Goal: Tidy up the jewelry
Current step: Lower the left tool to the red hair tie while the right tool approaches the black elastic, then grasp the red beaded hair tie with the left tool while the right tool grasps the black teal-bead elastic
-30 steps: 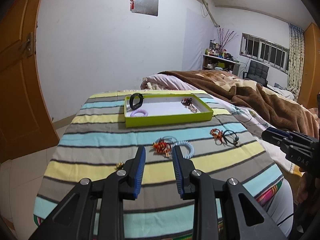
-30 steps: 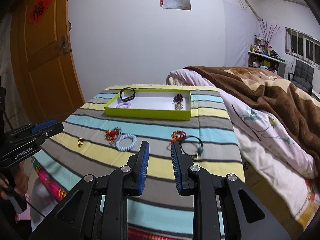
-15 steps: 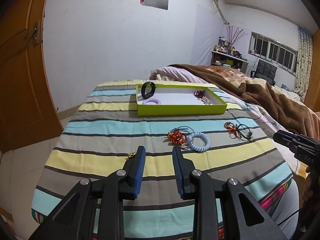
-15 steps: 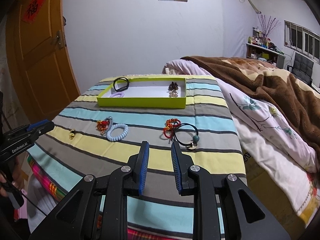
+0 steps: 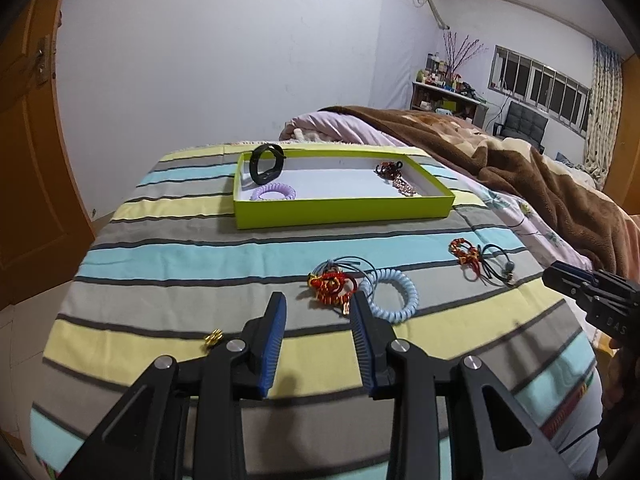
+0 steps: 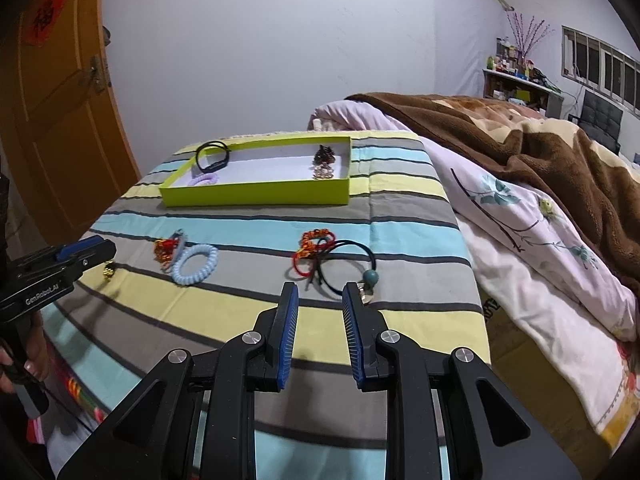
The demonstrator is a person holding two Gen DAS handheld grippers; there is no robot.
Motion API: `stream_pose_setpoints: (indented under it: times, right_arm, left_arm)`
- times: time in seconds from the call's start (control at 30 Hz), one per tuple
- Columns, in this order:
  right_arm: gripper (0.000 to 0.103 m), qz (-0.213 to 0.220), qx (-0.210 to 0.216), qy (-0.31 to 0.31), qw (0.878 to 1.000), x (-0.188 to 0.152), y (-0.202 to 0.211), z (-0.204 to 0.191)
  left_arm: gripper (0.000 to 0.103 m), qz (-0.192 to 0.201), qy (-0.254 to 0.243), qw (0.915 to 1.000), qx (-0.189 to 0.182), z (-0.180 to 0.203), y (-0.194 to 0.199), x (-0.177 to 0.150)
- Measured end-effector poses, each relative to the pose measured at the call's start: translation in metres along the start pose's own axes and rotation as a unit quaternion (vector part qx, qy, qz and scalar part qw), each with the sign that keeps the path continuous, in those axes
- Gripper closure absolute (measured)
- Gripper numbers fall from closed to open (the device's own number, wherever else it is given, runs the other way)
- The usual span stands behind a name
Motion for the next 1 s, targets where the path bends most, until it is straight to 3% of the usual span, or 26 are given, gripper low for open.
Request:
stream_pose_setpoints:
  times: [0.4, 0.7, 0.93, 1.0]
  right_arm:
    - [0.08, -0.028, -0.008, -0.016, 0.999, 0.004, -0.038, 0.02]
    - [0.08, -0.062, -0.003, -0.043, 0.997, 0.008, -0.064, 0.033]
    - [0.08, -0.082, 0.001, -0.053, 0.995, 0.01, -0.075, 0.036]
    - [0.089, -0.082, -0.008, -0.047, 0.996, 0.01, -0.075, 0.034]
  left_arm:
    - [0.069, -0.052, 0.014, 0.9984, -0.019, 0.004, -0.049, 0.005]
    - [0.07, -0.081, 0.026, 0.9962, -0.021, 0.003, -0.065, 0.005]
    - [0.079, -0.081, 0.022, 0.9964, -0.017, 0.005, -0.068, 0.008]
    - [0.083, -0.077, 0.022, 0.9967, -0.015, 0.004, -0.067, 0.009]
Point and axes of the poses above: each gripper's, at about its wrist camera, not at the fingertips, and y roughly against the way its jaws point, z to its right, x to its top, the point moved 3 cm from there along -y, roughly the way its jaws point, and after that the axes turned 1 degree about -x, right-handed, at the moved point
